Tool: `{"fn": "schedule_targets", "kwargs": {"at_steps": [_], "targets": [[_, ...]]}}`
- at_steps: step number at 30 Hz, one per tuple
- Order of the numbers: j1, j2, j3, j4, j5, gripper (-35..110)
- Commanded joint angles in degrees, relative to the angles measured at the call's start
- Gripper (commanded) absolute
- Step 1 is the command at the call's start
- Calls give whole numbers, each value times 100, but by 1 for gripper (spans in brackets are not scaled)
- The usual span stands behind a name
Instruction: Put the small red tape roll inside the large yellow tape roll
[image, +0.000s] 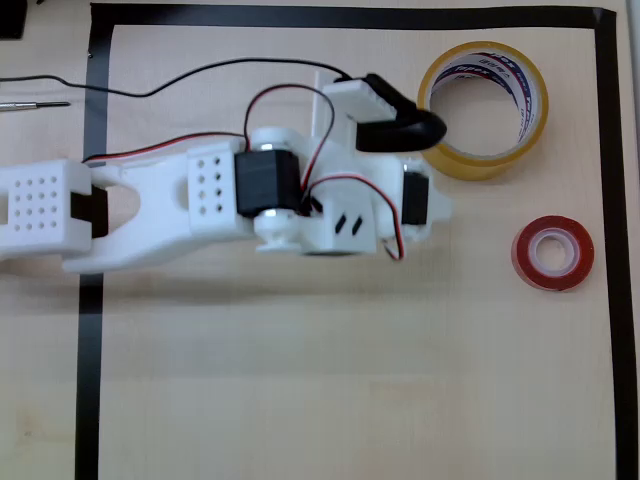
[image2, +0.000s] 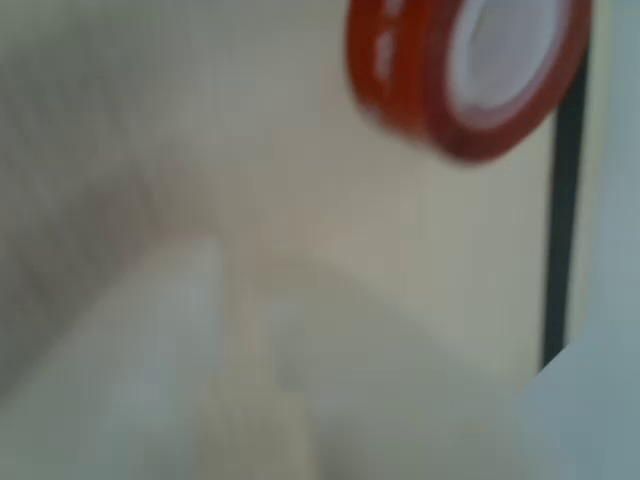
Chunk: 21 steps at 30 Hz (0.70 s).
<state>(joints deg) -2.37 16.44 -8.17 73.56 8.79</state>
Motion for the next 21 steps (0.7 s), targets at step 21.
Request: {"fn": "schedule_targets", "kwargs": {"at_steps": [21], "targets": [[738,2232,35,3015,457,0]]}}
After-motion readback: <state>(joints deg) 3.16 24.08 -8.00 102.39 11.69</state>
